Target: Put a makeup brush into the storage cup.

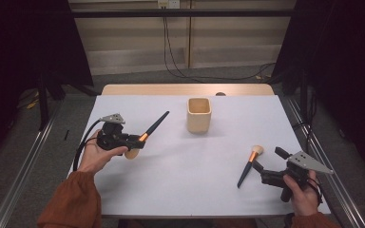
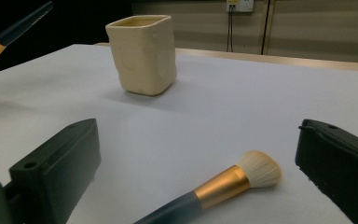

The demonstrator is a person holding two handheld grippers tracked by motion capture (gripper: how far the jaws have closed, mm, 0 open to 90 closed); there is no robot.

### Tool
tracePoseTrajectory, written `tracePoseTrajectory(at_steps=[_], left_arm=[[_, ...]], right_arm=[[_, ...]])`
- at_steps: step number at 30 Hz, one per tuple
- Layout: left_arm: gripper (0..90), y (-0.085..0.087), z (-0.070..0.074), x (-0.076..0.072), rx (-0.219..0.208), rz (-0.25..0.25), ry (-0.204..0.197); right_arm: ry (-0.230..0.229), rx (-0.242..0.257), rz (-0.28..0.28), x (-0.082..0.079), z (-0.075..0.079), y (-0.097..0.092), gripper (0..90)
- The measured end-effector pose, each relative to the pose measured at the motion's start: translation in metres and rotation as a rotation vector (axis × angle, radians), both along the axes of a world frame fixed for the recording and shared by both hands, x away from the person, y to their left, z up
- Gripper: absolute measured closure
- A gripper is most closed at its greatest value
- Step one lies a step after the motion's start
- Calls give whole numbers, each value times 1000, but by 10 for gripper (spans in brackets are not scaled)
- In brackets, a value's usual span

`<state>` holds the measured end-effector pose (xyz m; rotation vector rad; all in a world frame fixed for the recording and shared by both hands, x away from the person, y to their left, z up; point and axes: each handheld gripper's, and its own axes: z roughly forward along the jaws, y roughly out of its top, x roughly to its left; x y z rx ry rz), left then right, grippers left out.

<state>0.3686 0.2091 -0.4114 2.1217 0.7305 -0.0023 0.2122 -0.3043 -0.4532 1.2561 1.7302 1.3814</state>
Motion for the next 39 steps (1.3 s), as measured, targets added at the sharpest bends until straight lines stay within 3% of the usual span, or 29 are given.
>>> tracePoseTrajectory(at_steps=[2,9,13,18,22,25,33,39], left_arm=[[622,-1,0,-2,-28,-2,2],[622,-4,5,-12,-65,-1,-18],[622,-5,8,-18,-82,0,-35],[622,-10,10,-26,-101,-22,-42],[621,-15,12,-29,-117,-41,-28],[622,-19,11,-31,-123,-59,-14],[622,-32,15,-36,-122,-110,-12],[621,-40,15,-38,-95,-144,-10]], right_arm=[[-3,3,-3,0,1,0,0],[-11,23,-4,0,2,-1,0],[-34,57,-2,-2,6,-2,0],[-55,64,12,-2,9,0,0],[-93,70,57,0,16,5,0],[-94,66,74,1,20,8,0],[-99,53,190,11,36,24,0],[-103,60,236,22,45,33,0]])
